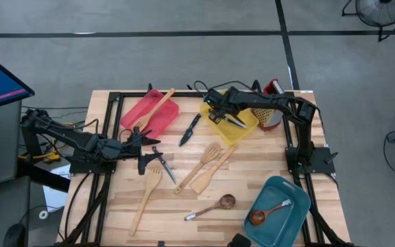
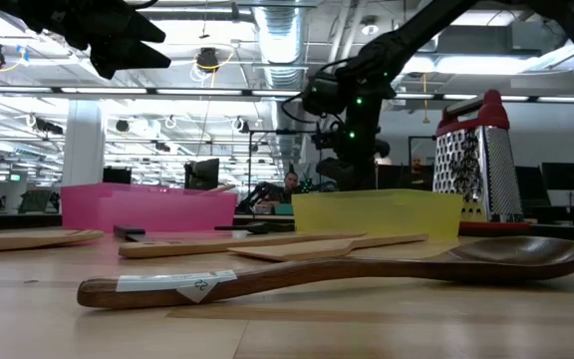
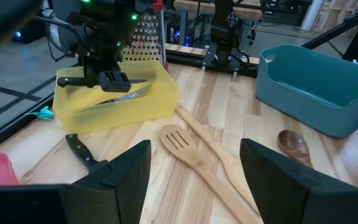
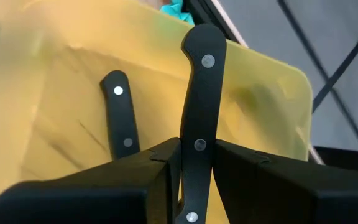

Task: Pick & Place Kitchen Items
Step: Put the right black knife into the yellow bin

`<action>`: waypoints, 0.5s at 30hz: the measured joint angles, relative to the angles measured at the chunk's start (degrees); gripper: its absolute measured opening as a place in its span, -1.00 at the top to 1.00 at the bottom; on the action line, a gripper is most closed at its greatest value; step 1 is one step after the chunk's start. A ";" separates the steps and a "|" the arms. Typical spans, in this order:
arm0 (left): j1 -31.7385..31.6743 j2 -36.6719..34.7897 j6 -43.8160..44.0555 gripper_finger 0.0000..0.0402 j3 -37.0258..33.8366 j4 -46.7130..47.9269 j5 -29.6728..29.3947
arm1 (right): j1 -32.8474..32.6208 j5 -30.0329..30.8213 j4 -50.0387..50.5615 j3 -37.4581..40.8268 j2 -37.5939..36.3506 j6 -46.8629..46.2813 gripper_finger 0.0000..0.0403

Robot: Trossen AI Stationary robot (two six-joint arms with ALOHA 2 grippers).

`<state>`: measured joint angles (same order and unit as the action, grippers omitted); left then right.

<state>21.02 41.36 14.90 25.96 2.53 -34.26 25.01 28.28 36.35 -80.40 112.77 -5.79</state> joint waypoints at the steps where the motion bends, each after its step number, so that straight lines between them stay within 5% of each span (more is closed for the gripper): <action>1: 0.01 0.02 -0.05 -0.13 -0.01 -0.01 0.00 | -0.25 0.32 0.01 0.00 0.00 0.77 0.62; 15: 0.02 0.00 -1.18 -0.13 -0.01 0.01 0.00 | -0.84 -4.33 -4.39 3.32 -0.10 4.05 0.62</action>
<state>21.04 41.36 13.72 25.96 2.55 -34.26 24.17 23.96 31.97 -77.08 112.67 -1.73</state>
